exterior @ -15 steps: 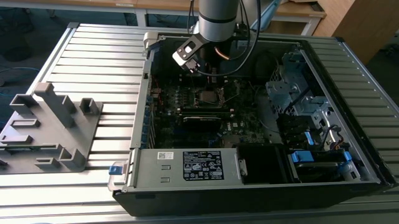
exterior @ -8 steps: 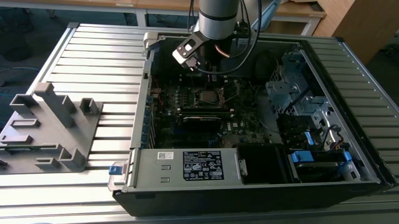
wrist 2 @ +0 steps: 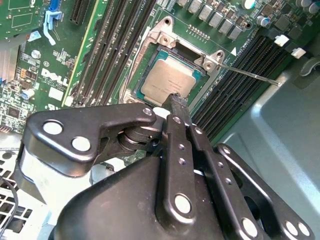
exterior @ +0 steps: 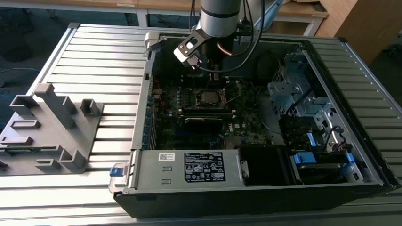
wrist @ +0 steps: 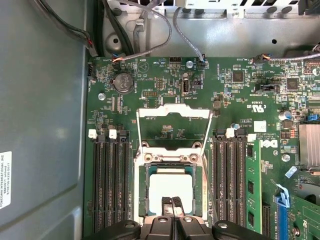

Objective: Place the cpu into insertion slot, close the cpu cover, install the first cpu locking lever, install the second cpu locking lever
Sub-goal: 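Place the cpu into insertion slot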

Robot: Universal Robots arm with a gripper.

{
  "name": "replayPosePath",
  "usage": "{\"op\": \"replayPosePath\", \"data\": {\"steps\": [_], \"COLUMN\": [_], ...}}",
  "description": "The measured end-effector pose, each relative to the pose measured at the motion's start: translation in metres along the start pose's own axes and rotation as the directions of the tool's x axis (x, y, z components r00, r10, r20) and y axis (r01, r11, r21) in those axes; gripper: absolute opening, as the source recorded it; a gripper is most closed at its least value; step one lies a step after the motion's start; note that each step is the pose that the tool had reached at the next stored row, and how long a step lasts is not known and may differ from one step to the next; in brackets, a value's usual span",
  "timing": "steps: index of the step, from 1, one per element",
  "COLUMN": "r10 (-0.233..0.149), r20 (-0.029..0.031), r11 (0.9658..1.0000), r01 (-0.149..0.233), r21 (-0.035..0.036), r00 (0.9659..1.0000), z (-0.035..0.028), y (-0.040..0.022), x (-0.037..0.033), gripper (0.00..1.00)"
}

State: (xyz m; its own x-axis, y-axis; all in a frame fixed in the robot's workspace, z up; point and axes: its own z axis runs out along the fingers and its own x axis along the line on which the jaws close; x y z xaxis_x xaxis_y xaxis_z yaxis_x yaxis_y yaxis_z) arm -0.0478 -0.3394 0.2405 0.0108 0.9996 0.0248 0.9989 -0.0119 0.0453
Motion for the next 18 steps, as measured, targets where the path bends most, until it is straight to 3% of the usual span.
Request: {"op": "replayPosePath", "data": {"steps": [10,12,17,18], "r10": [0.000,0.000,0.000,0.000], "r20": [0.0003,0.0004,0.0004,0.0004], "r11": [1.0000,1.0000,1.0000,1.0000], "r01": [0.000,0.000,0.000,0.000], "r21": [0.0002,0.0002,0.0002,0.0002], "r00": [1.0000,1.0000,1.0000,1.0000], "z": [-0.0044,-0.0162,-0.0170,-0.0257], "y": [0.0002,0.0007,0.0007,0.0011], "x": [0.0001,0.0004,0.0004,0.0006], "gripper": [0.11,0.11,0.11,0.11]}}
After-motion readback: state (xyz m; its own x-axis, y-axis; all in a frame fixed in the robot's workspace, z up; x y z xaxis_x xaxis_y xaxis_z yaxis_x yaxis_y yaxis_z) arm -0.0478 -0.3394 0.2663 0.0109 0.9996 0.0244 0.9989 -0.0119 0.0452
